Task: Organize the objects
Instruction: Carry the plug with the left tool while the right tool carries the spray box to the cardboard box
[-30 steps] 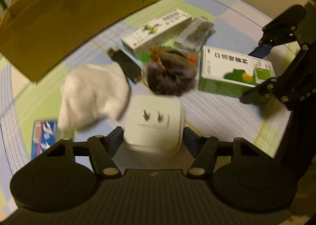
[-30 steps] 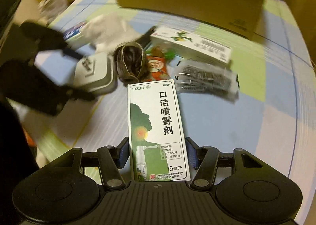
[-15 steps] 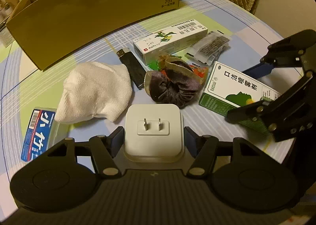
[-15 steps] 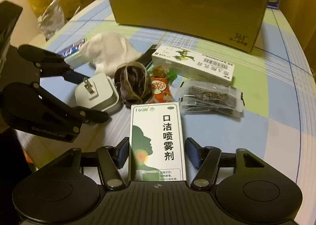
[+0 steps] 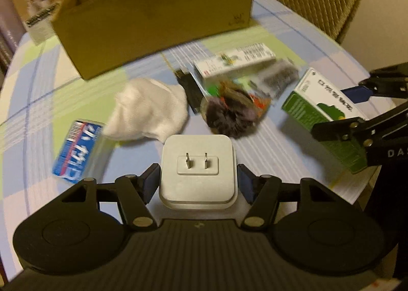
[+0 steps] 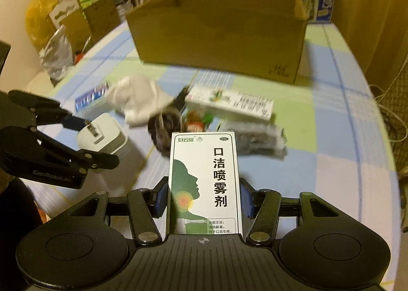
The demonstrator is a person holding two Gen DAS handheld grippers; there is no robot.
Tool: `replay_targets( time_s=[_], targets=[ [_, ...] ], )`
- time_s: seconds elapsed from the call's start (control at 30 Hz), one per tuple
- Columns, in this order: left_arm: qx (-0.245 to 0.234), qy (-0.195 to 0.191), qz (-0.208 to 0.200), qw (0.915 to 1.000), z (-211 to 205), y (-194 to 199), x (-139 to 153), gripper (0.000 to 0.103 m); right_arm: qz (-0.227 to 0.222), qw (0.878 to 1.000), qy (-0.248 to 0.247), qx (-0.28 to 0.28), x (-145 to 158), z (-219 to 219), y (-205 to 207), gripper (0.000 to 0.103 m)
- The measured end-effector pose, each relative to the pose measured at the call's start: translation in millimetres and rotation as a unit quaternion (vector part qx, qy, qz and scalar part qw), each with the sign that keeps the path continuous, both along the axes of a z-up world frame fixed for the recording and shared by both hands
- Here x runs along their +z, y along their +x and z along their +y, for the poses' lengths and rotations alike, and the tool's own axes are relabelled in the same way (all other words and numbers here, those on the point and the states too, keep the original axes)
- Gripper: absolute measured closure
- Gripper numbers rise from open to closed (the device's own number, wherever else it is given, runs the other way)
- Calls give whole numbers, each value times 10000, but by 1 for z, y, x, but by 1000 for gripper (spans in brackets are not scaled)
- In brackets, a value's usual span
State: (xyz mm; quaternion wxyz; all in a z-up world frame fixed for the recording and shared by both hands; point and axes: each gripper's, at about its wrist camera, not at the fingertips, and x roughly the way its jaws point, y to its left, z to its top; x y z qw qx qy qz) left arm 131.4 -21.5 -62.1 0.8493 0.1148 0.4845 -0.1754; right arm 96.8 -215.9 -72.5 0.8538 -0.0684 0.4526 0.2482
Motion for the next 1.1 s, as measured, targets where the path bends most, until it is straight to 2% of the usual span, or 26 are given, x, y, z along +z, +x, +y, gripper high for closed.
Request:
replay_targets(
  time_s=[0.13, 0.27, 0.43, 0.57, 0.77, 1.1],
  targets=[
    [216, -28, -231, 9995, 5, 10, 31, 43, -225, 9996, 156, -85, 33, -3, 13, 51],
    [342, -46, -573, 9978, 7, 37, 72, 43, -502, 9983, 297, -57, 74, 2, 39, 51],
    [387, -32, -965, 9946, 8, 87, 117, 43, -809, 9959, 407, -34, 118, 16, 91, 51],
    [477, -46, -1137, 9924, 7, 127, 137, 43, -863, 9952, 435, -138, 136, 25, 139, 51],
    [644, -137, -1144, 9913, 11, 184, 142, 43, -735, 9955, 475, -352, 136, 40, 209, 51],
    [869, -209, -776, 9930, 10, 246, 94, 43, -261, 9958, 457, -749, 84, 49, 283, 51]
  ],
)
